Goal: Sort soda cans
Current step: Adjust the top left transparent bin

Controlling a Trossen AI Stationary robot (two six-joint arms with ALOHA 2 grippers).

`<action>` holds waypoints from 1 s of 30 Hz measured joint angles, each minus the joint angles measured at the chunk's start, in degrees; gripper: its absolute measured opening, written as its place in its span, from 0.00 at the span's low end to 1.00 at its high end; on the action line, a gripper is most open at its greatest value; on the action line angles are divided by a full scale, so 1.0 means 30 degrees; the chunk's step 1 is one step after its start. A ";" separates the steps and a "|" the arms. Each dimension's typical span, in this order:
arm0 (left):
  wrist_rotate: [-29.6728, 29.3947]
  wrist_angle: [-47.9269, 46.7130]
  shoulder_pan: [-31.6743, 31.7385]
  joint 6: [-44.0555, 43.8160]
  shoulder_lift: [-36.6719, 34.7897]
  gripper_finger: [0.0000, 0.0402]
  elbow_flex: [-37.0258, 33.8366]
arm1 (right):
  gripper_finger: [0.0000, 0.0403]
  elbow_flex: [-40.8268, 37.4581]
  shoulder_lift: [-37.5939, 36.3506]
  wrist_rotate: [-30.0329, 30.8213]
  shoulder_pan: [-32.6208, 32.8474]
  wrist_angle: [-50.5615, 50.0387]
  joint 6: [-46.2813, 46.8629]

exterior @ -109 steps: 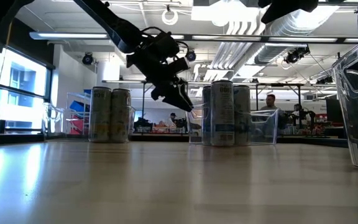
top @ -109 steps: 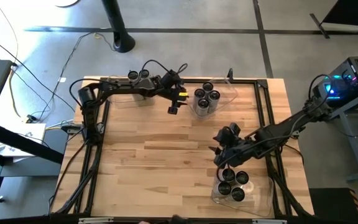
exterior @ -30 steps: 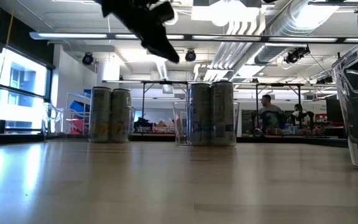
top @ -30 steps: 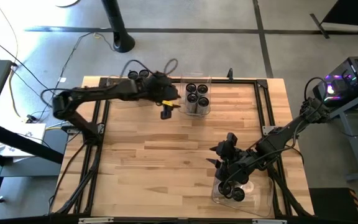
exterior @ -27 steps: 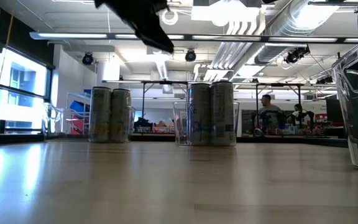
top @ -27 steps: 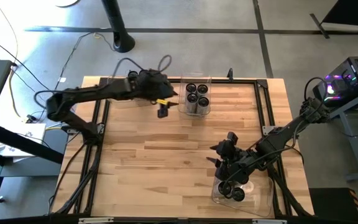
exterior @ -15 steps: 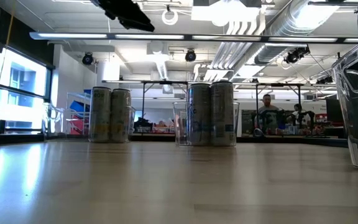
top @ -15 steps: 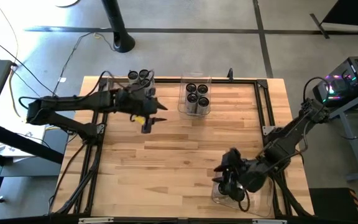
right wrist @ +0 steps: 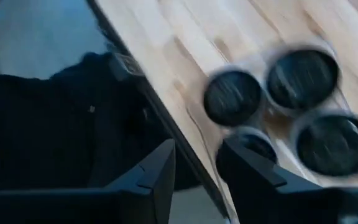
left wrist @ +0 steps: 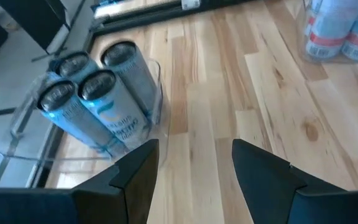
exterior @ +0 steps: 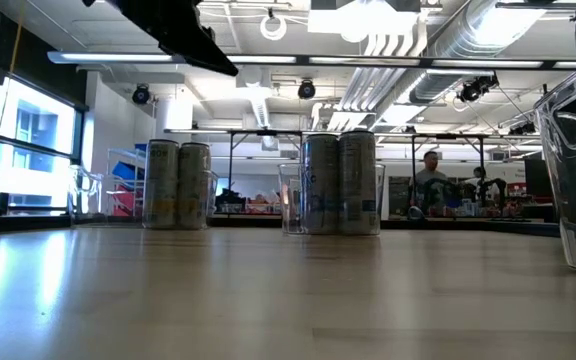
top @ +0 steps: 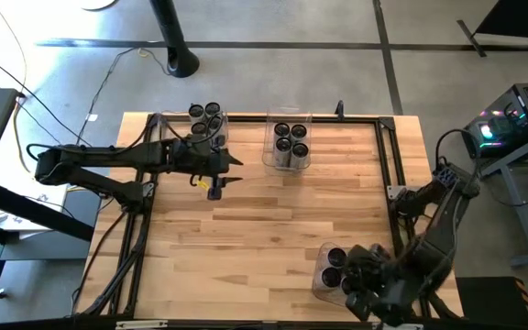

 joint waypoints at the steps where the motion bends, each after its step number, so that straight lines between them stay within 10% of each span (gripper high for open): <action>1: 0.0003 0.0053 -0.0003 -0.0003 0.0016 0.50 -0.0127 | 0.31 0.0057 0.0072 0.0048 0.0211 -0.0636 0.0589; 8: -0.4203 -0.0105 0.0083 -0.2120 -0.0506 0.50 -0.0506 | 0.31 -0.0379 0.0047 0.2077 -0.0799 -0.5557 0.0979; 15: -0.7589 -0.3640 0.0096 -0.4518 -0.1892 0.50 -0.0470 | 0.31 -0.0438 -0.0654 0.5442 -0.5428 -0.1969 -1.0301; 22: -0.6354 -0.9846 -0.0388 -0.9196 -0.2044 0.50 -0.0739 | 0.31 -0.0445 0.0416 0.4351 -0.9693 0.1260 -1.9815; 30: -0.7021 -0.8860 -0.2553 -1.3497 -0.3388 0.50 -0.4528 | 0.31 -0.0458 0.3496 0.0068 -1.1479 0.5080 -2.6900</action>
